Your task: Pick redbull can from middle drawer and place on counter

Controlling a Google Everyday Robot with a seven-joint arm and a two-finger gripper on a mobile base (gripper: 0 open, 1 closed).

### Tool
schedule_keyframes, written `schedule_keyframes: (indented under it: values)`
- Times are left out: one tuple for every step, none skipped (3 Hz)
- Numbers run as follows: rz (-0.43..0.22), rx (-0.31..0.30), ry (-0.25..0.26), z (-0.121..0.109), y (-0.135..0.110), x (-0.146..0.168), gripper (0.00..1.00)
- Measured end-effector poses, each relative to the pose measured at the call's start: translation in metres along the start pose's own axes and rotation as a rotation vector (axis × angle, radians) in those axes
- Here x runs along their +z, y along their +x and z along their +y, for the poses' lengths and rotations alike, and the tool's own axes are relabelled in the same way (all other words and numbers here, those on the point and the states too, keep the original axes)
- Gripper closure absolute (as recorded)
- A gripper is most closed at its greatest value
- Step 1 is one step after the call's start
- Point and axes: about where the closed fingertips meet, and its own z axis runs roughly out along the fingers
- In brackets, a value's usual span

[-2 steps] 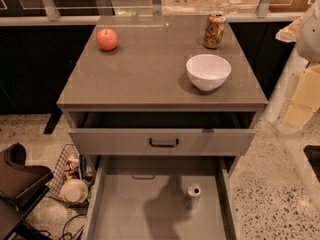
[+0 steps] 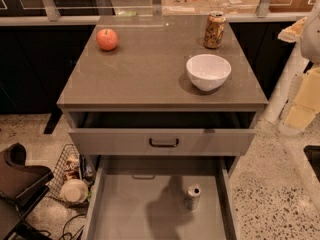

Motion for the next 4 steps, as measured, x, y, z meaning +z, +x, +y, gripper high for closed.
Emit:
schedule_keyframes:
  values:
    - [-0.083,0.0,0.01,0.008,0.013,0.006,0.0]
    - [-0.218,0.032,0.031,0.022,0.047,0.03,0.0]
    - [-0.37,0.061,0.036,0.037,0.075,0.057,0.0]
    - [-0.488,0.044,0.04,0.05,0.09,0.075,0.0]
